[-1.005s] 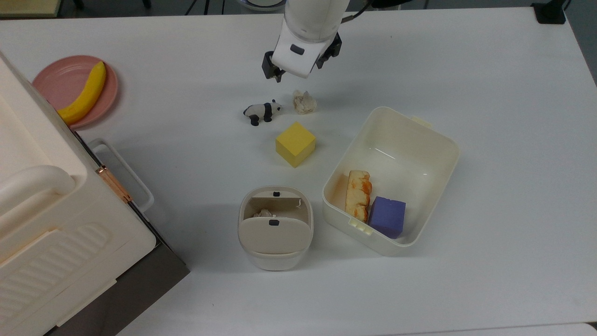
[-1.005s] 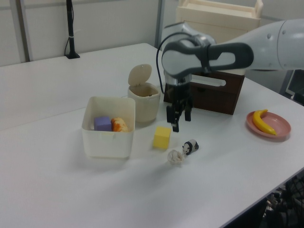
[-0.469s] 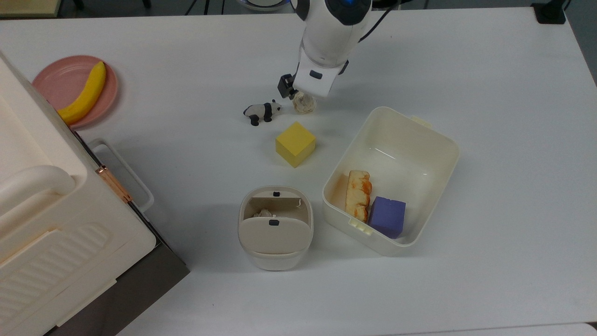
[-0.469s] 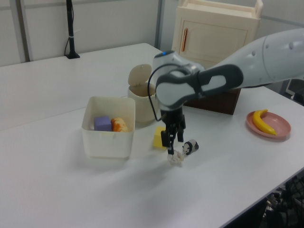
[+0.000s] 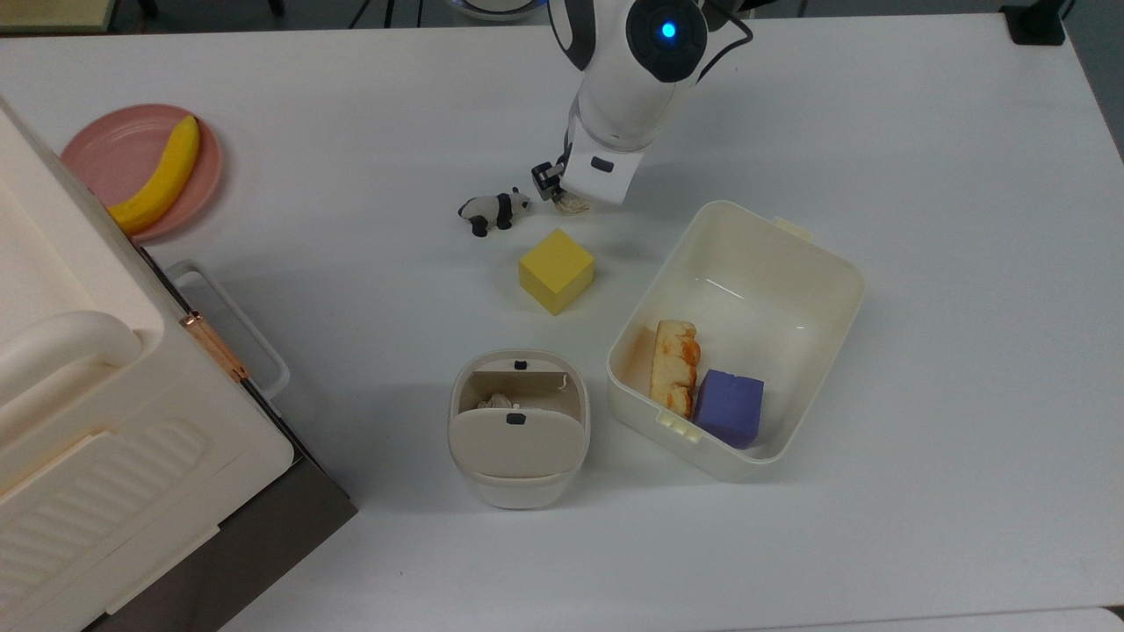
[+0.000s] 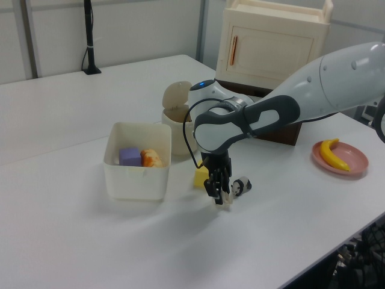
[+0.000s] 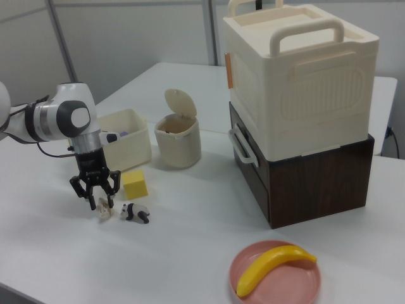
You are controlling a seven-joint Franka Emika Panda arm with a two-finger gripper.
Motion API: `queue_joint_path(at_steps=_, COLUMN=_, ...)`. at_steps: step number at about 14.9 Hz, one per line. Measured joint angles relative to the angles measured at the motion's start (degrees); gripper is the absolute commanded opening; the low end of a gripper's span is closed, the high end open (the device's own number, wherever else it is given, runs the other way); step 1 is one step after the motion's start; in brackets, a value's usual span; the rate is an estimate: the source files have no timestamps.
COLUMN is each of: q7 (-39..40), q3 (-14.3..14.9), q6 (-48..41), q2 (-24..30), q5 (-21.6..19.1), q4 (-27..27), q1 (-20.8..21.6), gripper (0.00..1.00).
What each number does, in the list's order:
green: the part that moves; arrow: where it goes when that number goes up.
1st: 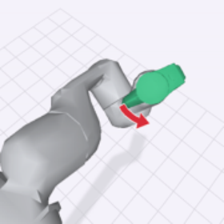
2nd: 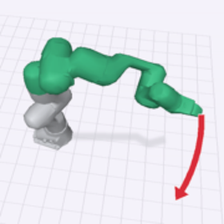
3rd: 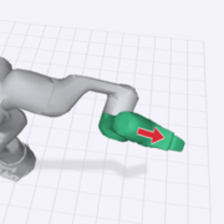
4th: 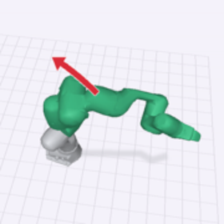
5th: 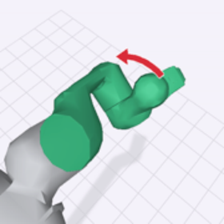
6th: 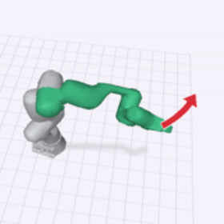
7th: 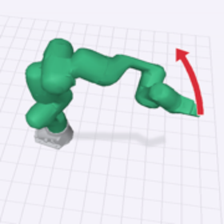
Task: Grab it up and put it in the trash
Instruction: 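Close the gripper on the white crumpled paper and lift it, then carry the paper over the beige trash bin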
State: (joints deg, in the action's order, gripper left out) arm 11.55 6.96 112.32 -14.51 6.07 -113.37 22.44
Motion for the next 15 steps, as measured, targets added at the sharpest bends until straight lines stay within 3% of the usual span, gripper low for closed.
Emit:
queue_joint_path(at_steps=7, q7=0.5, q3=0.0, q6=-1.2, q2=1.4, q5=0.1, q4=1.8, q1=0.0, gripper=0.00)
queue_joint_path(at_steps=11, q7=3.2, q3=0.5, q6=-7.9, q2=3.1, q5=-1.3, q4=10.4, q1=-0.8, gripper=0.00)
queue_joint_path(at_steps=15, q7=4.8, q3=3.7, q6=-7.5, q2=3.6, q5=-4.8, q4=18.9, q1=-2.3, gripper=0.00)
